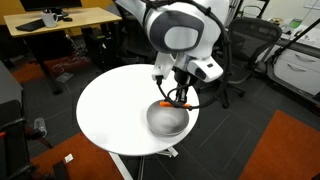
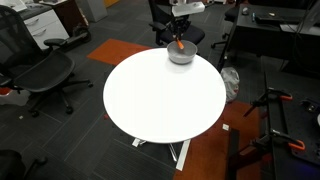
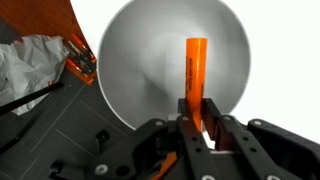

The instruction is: Remove the orange marker from the bowl

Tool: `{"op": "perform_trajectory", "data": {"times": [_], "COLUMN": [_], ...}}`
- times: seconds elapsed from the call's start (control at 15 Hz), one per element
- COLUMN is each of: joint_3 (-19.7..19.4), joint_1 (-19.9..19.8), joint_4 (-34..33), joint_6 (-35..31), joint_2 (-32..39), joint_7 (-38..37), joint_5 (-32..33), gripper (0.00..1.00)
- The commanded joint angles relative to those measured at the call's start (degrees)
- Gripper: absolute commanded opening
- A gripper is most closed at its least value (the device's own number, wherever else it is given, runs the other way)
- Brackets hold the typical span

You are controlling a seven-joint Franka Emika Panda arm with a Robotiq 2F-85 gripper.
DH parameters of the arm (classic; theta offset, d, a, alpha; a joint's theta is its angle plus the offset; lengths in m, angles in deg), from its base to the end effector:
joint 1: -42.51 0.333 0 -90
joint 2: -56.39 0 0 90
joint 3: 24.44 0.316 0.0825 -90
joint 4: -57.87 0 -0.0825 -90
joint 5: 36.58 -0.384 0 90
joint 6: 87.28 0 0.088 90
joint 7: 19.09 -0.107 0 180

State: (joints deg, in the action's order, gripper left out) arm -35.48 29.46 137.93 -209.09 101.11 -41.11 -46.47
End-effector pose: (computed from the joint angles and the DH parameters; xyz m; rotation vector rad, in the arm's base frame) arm 0.6774 -0.2640 0.2439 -2.8554 1.2863 0.0564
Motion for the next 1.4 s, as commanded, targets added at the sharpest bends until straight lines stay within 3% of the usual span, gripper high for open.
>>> {"op": "perform_trajectory", "data": {"times": [0.0,0.27,0.67,1.07,1.33], "joint_3": [0.37,2.32,6.77,8.92,8.35], "joint_1": [2.41,5.01,9.28,13.36,16.22], "joint_4": [9.37,12.58,13.98,14.04,12.46], "joint_6": [-3.02,-0.56,3.27,3.40,2.96], "joint_2": [-10.39,-14.85,-13.85,-11.61,-8.77], "joint_7": [3.16,7.93,12.52,10.12,4.18], "joint_5": [1.51,3.03,5.52,5.53,6.09], "gripper": [0.05,0.05,0.05,0.05,0.05]}}
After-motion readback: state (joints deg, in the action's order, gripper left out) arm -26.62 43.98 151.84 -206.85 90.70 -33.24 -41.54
